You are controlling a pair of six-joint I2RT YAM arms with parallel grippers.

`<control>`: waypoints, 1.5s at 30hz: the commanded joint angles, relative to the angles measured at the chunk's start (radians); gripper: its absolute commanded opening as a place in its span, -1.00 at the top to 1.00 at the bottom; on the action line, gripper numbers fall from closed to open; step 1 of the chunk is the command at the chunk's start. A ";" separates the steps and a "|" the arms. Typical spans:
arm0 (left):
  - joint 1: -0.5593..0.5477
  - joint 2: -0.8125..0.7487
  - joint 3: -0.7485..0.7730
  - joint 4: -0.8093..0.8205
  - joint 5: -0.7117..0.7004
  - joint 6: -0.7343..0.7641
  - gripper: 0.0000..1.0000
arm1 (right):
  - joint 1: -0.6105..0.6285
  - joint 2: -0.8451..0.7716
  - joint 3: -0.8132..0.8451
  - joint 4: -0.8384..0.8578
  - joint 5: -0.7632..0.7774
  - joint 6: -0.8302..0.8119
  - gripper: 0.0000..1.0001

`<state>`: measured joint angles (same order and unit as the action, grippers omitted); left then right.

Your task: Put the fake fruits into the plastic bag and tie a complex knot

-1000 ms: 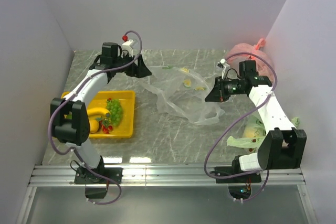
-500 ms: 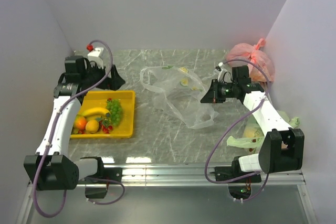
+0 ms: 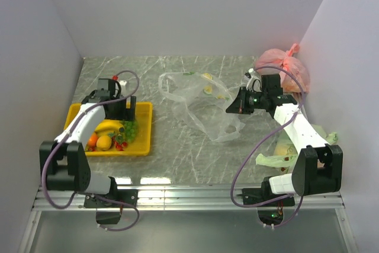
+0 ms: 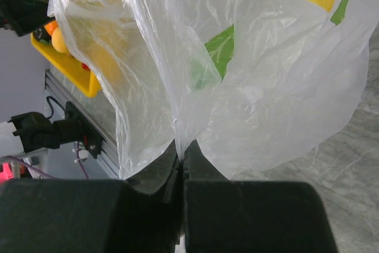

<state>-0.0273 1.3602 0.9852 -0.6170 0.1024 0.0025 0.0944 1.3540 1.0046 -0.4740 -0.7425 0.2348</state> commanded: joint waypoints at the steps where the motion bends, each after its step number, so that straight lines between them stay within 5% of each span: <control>1: -0.031 0.074 -0.006 0.068 -0.099 -0.052 -0.89 | 0.013 -0.033 -0.012 0.032 0.028 0.009 1.00; 13: -0.085 0.336 0.018 0.190 -0.161 -0.064 -0.70 | 0.013 -0.052 -0.012 0.012 0.048 -0.003 1.00; 16: -0.086 0.356 0.029 0.177 -0.135 -0.059 -0.37 | 0.011 -0.050 -0.012 0.008 0.052 -0.011 1.00; 19: -0.086 0.314 0.030 0.143 -0.080 -0.058 0.47 | 0.013 -0.047 -0.011 0.002 0.051 -0.015 1.00; 22: -0.086 0.229 0.046 0.080 -0.012 -0.081 0.99 | 0.013 -0.044 -0.004 -0.005 0.042 -0.020 1.00; 29: -0.086 -0.036 0.121 -0.019 0.160 -0.087 0.99 | 0.013 -0.038 0.002 -0.003 0.019 -0.008 1.00; 33: -0.088 -0.159 0.236 -0.061 0.494 -0.013 0.99 | 0.013 -0.032 0.009 -0.005 0.002 -0.002 1.00; 38: -0.218 -0.220 0.302 0.195 0.635 -0.044 0.99 | 0.013 -0.006 0.028 -0.009 -0.055 0.012 1.00; 45: -0.514 -0.044 0.354 0.517 0.634 0.026 0.99 | 0.014 0.025 0.042 -0.032 -0.165 -0.006 1.00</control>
<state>-0.4770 1.2285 1.3193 -0.3000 0.6903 -0.0223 0.1020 1.3731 0.9977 -0.4946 -0.8192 0.2382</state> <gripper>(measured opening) 0.179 0.007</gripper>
